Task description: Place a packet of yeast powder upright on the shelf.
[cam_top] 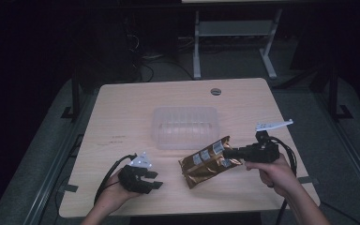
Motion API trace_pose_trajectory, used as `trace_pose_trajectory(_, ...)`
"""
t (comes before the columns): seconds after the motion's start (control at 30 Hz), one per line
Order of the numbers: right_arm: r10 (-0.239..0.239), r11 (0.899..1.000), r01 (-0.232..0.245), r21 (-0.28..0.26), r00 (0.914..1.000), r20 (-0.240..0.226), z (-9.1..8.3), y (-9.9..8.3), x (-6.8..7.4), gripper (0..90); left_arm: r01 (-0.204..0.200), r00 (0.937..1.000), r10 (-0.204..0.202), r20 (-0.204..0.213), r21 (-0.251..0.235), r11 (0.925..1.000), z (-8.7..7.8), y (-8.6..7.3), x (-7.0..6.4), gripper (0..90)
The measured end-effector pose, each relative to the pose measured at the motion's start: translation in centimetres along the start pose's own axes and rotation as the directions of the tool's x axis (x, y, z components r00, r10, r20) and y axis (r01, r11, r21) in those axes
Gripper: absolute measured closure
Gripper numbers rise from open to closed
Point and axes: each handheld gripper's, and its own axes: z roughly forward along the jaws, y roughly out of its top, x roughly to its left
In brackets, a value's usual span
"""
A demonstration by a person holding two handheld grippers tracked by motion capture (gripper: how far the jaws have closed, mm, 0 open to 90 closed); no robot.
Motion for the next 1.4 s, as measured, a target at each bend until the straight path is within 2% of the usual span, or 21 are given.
trace_pose_trajectory(0.13, 0.005, 1.0, -0.004, -0.026, 0.9999, 0.014, -0.4, 1.0, 0.2, 85.5, -0.002, 1.0, 0.002, 0.001, -0.01, 0.9999, 0.1, 0.2, 0.0, 51.3)
trace_pose_trajectory(0.23, 0.001, 0.999, 0.0, -0.042, 0.9997, 0.024, -0.7, 1.8, 0.4, 85.5, -0.023, 0.9997, 0.023, -0.001, 0.005, 0.9997, 0.2, 0.1, 0.0, 50.0)
trace_pose_trajectory(0.33, -0.003, 0.998, 0.005, -0.061, 0.9993, 0.038, -1.0, 2.7, 0.5, 85.5, -0.017, 0.9999, 0.017, -0.002, -0.005, 0.9998, 0.3, 0.1, 0.0, 47.5)
trace_pose_trajectory(0.67, 0.025, 0.992, -0.009, -0.127, 0.9921, 0.123, -2.2, 6.3, -0.2, 85.5, -0.026, 0.9997, 0.026, 0.002, -0.001, 0.9997, 0.4, 0.0, 0.1, 43.4)
trace_pose_trajectory(0.77, 0.029, 0.99, -0.008, -0.142, 0.9884, 0.149, -2.3, 7.2, -0.6, 85.5, -0.017, 0.9998, 0.017, 0.003, -0.005, 0.9998, 0.5, -0.1, 0.2, 43.2)
trace_pose_trajectory(0.8, 0.033, 0.989, -0.01, -0.147, 0.9872, 0.156, -2.3, 7.5, -0.7, 85.6, -0.038, 0.9993, 0.038, -0.001, 0.014, 0.9992, 0.4, -0.1, 0.3, 43.2)
trace_pose_trajectory(0.83, 0.04, 0.988, -0.015, -0.153, 0.9859, 0.162, -2.3, 7.8, -0.8, 85.6, -0.019, 0.9998, 0.019, 0.002, -0.001, 0.9998, 0.6, -0.1, 0.2, 43.2)
trace_pose_trajectory(0.9, 0.042, 0.987, -0.014, -0.158, 0.9826, 0.181, -2.2, 8.3, -1.1, 85.6, -0.038, 0.9993, 0.038, 0.0, 0.015, 0.9992, 0.5, -0.1, 0.3, 43.1)
trace_pose_trajectory(1.0, 0.048, 0.986, -0.013, -0.167, 0.9765, 0.21, -2.0, 9.0, -1.6, 85.6, -0.038, 0.9993, 0.038, 0.002, 0.02, 0.9991, 0.6, -0.1, 0.3, 43.1)
trace_pose_trajectory(1.03, 0.051, 0.985, -0.014, -0.17, 0.9749, 0.217, -2.0, 9.1, -1.7, 85.6, -0.023, 0.9997, 0.023, 0.005, 0.008, 0.9997, 0.7, -0.1, 0.2, 43.1)
trace_pose_trajectory(1.1, 0.059, 0.985, -0.02, -0.17, 0.9723, 0.226, -2.0, 9.3, -1.9, 85.6, -0.026, 0.9996, 0.026, 0.009, 0.011, 0.9996, 0.7, -0.1, 0.2, 43.0)
trace_pose_trajectory(1.2, 0.074, 0.984, -0.027, -0.177, 0.963, 0.259, -1.9, 9.6, -2.4, 85.6, -0.033, 0.9994, 0.033, 0.009, 0.021, 0.9992, 0.8, -0.1, 0.2, 43.0)
trace_pose_trajectory(1.23, 0.074, 0.984, -0.027, -0.177, 0.963, 0.259, -1.9, 9.6, -2.4, 85.6, -0.035, 0.9993, 0.035, 0.009, 0.022, 0.9991, 0.7, -0.1, 0.3, 43.0)
trace_pose_trajectory(1.27, 0.082, 0.982, -0.032, -0.184, 0.9583, 0.274, -2.0, 9.6, -2.7, 85.6, -0.036, 0.9993, 0.036, 0.009, 0.022, 0.9991, 0.7, -0.1, 0.3, 43.0)
trace_pose_trajectory(1.33, 0.085, 0.982, -0.033, -0.184, 0.956, 0.281, -2.0, 9.6, -2.8, 85.6, -0.034, 0.9994, 0.034, 0.009, 0.022, 0.9992, 0.8, -0.1, 0.3, 42.9)
trace_pose_trajectory(1.37, 0.086, 0.982, -0.031, -0.185, 0.9506, 0.298, -2.1, 9.6, -3.0, 85.6, -0.034, 0.9994, 0.034, 0.009, 0.021, 0.9992, 0.8, -0.1, 0.2, 43.0)
trace_pose_trajectory(1.4, 0.086, 0.982, -0.031, -0.185, 0.9506, 0.298, -2.1, 9.6, -3.0, 85.6, -0.033, 0.9994, 0.033, 0.01, 0.021, 0.9992, 0.8, -0.1, 0.2, 43.0)
